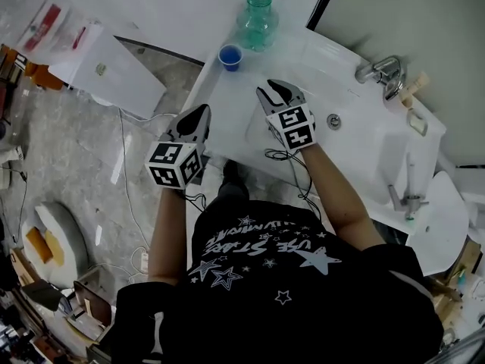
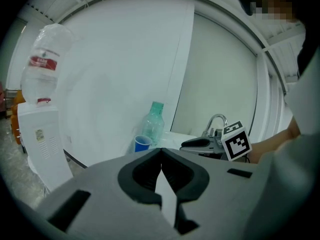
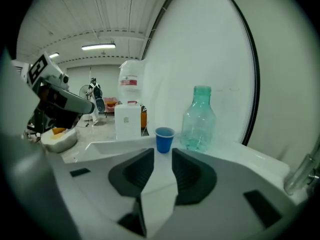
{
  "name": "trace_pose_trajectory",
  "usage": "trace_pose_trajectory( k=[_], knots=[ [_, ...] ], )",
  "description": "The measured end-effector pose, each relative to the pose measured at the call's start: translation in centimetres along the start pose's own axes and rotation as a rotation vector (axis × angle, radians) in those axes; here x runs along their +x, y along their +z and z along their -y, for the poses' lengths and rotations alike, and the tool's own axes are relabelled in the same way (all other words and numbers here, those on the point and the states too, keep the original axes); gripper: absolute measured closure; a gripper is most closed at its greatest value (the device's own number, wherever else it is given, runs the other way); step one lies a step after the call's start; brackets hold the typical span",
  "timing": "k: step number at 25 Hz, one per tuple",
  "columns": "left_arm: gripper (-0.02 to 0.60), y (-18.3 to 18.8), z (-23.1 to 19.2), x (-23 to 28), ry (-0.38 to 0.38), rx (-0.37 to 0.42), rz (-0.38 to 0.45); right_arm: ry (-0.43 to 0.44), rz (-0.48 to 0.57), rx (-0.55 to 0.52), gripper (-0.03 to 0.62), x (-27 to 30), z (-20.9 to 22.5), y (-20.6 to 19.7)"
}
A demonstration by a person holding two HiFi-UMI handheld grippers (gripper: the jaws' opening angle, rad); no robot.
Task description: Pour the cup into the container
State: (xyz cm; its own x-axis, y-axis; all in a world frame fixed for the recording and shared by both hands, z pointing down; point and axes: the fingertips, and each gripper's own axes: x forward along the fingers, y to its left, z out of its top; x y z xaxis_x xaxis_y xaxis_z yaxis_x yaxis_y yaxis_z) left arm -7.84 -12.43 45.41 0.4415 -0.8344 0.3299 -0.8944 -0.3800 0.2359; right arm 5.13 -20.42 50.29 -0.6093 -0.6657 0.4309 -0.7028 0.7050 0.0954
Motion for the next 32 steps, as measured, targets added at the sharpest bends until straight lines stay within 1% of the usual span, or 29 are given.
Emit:
trace_pose_trajectory(
  k=[5, 6, 11, 16, 22, 32],
  knots=[
    [0.571, -1.2, 3.4, -2.2, 0.013, 0.004, 0.018, -0.024, 0.039, 0.029, 0.582, -4.4, -0.3, -0.3],
    [0.571, -1.4, 4.1, -2.6, 0.015, 0.004, 0.023, -0.024, 0.044, 0.032, 0.586, -5.2, -0.4, -0.5],
    [0.571, -3.2, 8.1, -4.1, 0.019, 0.004, 0.039, -0.003, 0.062, 0.048, 0.588, -9.1, -0.7, -1.7],
    [0.571, -5.4, 11.3, -6.1, 0.026, -0.012, 0.036, 0.021, 0.065, 0.014, 0.588, -12.7, -2.0, -2.6],
    [0.571, -7.2, 14.5, -8.4, 0.040, -0.022, 0.045, 0.053, 0.066, -0.017, 0.588, -16.5, -3.7, -3.8],
    [0.571, -9.4, 18.7, -12.0, 0.049, -0.023, 0.053, 0.064, 0.079, -0.022, 0.588, -21.8, -5.4, -5.4]
  ],
)
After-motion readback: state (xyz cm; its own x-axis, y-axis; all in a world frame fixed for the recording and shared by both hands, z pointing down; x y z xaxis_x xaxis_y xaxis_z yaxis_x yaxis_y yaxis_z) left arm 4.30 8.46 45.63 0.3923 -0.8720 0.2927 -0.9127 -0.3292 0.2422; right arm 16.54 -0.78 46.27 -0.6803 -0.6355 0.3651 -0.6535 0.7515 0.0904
